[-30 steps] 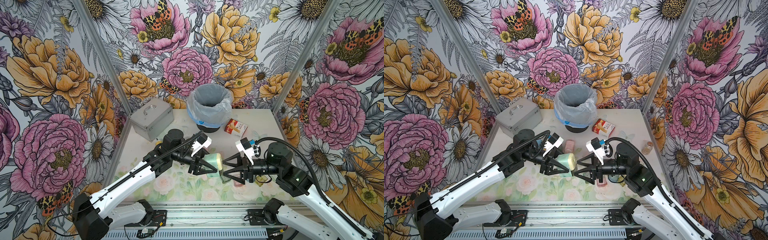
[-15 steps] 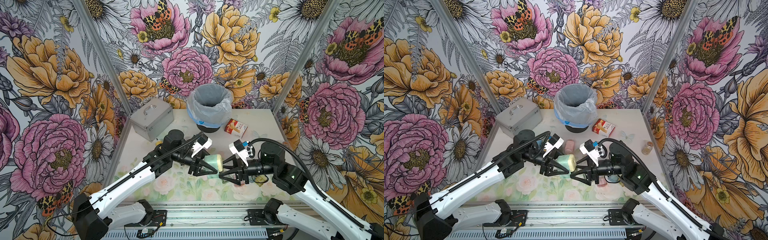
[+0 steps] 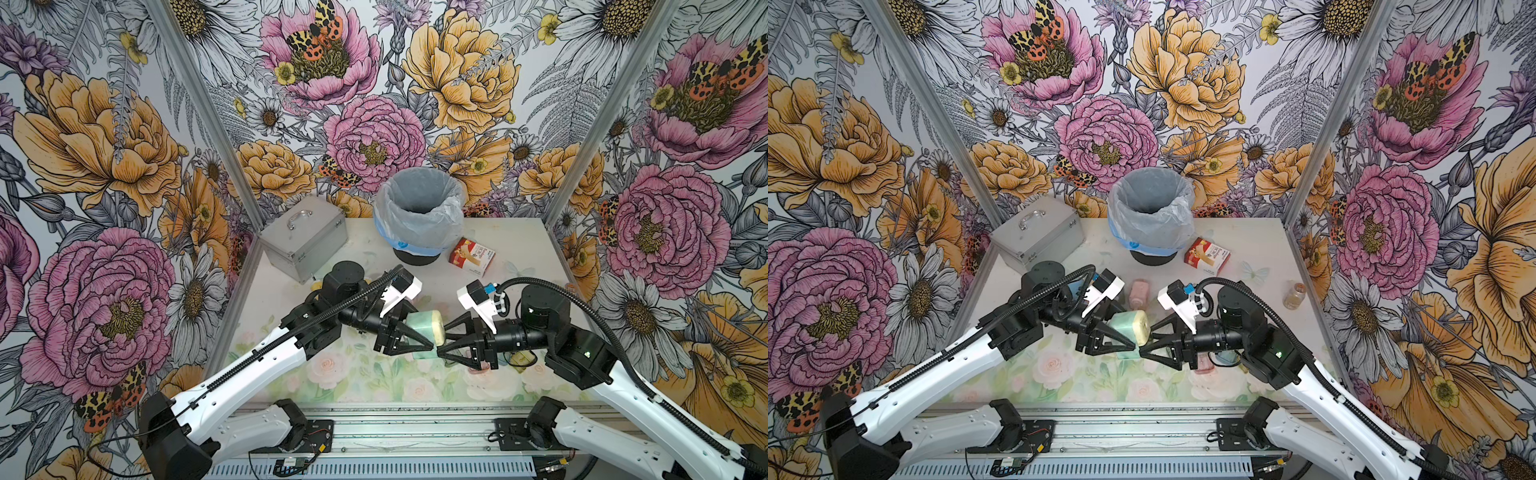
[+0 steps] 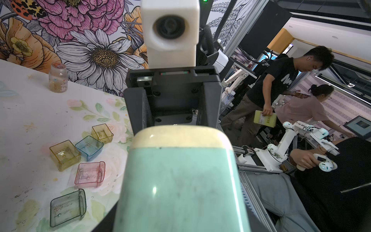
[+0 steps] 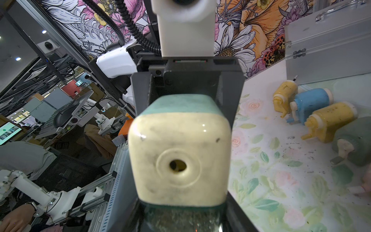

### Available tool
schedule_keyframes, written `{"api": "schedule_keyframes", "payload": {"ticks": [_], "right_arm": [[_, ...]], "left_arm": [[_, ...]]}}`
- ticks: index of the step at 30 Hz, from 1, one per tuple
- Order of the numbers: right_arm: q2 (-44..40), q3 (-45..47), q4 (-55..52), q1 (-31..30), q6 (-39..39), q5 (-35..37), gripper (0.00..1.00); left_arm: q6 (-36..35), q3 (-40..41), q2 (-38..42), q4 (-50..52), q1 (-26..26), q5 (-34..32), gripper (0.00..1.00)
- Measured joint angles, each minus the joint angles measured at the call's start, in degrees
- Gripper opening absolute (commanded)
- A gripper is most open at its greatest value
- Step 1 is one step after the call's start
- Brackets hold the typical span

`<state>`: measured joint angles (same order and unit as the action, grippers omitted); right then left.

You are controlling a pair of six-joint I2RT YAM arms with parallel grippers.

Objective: Take out the pencil sharpener tray and clean the shavings
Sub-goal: Open the container of the pencil sharpener.

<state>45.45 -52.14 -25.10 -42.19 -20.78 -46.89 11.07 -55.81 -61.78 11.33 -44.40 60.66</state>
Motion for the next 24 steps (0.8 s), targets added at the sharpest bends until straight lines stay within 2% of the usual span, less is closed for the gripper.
{"api": "schedule_keyframes", "payload": {"ticks": [10,24], "right_arm": [[0.0,-1.1,-2.1,0.0,0.5,-1.0,0.41],[-0.1,-2.1,-2.0,1.3,0.5,-0.3,0.41]], "left_arm": [[0.6,2.9,4.4,1.0,0.5,-1.3,0.23],[0.8,4.5,10.0,4.5,4.1,-2.8,0.26]]}}
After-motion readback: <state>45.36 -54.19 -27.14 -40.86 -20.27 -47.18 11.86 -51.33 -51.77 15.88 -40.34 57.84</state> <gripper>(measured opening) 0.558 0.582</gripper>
